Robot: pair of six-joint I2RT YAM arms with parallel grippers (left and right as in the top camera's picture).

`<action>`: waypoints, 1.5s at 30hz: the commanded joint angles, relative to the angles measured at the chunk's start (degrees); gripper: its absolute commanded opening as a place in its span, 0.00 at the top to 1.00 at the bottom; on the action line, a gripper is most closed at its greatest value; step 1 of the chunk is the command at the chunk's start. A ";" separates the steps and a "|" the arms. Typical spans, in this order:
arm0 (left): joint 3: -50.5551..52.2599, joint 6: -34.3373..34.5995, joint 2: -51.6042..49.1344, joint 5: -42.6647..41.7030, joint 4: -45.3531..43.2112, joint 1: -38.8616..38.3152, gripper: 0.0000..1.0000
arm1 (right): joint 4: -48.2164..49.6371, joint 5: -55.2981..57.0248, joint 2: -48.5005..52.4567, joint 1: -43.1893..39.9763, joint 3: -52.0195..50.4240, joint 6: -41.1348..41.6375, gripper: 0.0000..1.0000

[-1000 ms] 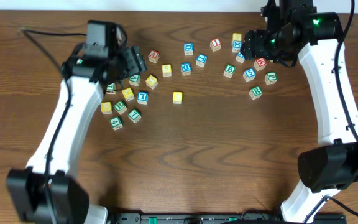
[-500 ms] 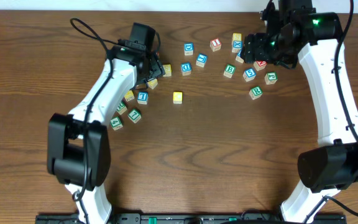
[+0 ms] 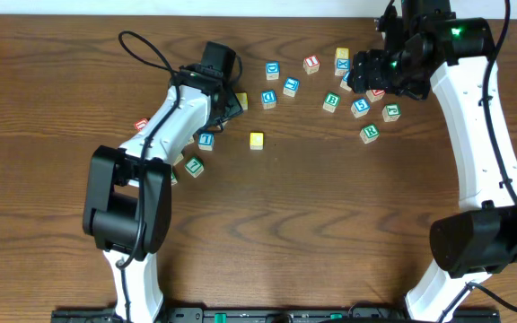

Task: Spell out CORL
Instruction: 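Reach the left gripper to the yellow O block and grasp it, then carry the O block and set it right of the C block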

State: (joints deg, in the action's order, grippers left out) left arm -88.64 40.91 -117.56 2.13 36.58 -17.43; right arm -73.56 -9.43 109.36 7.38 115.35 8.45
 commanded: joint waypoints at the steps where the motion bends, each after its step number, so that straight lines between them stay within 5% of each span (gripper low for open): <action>1: -0.96 2.51 -2.64 1.99 -1.03 0.09 0.33 | -0.31 0.11 0.09 0.22 0.13 -0.85 0.19; 11: -0.96 2.49 -4.11 2.03 -5.84 -0.07 0.34 | -1.01 0.98 0.11 0.22 0.13 -0.90 0.19; 24: -0.94 2.49 -6.62 2.01 -5.86 -0.07 0.44 | -1.20 0.98 0.11 0.22 0.13 -0.90 0.19; 31: -0.96 2.47 -6.51 2.03 -5.86 -0.02 0.59 | -1.18 1.79 0.11 0.22 0.13 -0.85 0.19; 45: -0.96 1.14 -3.23 2.01 -3.91 -0.02 0.66 | -1.05 1.86 0.11 0.22 0.13 -0.87 0.18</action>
State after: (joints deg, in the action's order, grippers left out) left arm -88.64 43.05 -123.46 3.20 31.53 -17.43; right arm -74.54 -8.08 109.36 7.38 115.35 8.45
